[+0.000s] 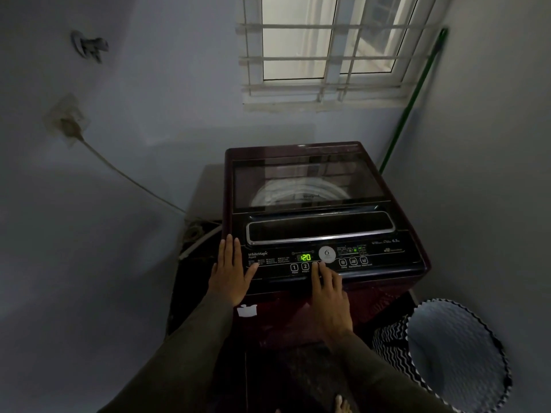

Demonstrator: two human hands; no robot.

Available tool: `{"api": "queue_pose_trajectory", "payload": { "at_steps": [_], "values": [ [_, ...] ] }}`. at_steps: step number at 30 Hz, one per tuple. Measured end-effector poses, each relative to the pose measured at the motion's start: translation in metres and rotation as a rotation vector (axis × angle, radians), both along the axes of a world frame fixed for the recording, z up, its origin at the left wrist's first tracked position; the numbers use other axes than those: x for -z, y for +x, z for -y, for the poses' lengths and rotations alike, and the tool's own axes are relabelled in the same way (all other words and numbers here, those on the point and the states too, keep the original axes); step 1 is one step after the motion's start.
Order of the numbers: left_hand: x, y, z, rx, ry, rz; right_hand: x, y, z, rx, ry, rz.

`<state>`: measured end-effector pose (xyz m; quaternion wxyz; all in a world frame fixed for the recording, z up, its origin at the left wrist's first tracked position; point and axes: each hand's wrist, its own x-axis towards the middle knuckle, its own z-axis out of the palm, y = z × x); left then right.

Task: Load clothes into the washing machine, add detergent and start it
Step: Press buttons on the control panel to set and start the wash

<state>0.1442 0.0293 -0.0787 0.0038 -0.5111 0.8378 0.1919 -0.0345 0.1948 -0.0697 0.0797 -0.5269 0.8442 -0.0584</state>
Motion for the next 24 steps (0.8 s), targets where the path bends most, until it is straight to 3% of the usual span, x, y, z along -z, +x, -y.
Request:
{"api": "queue_pose_trajectory", "payload": {
  "at_steps": [11,16,24],
  "values": [
    [-0.004,0.0,0.0,0.005,0.011,0.028,0.001,-0.002,-0.013,-0.045,-0.044,0.027],
    [-0.003,-0.001,0.0,0.006,0.014,0.052,-0.007,-0.027,-0.018,0.089,-0.056,0.016],
    [-0.003,0.0,0.001,0.011,0.007,0.055,-0.007,-0.053,-0.027,0.101,-0.018,-0.031]
  ]
}}
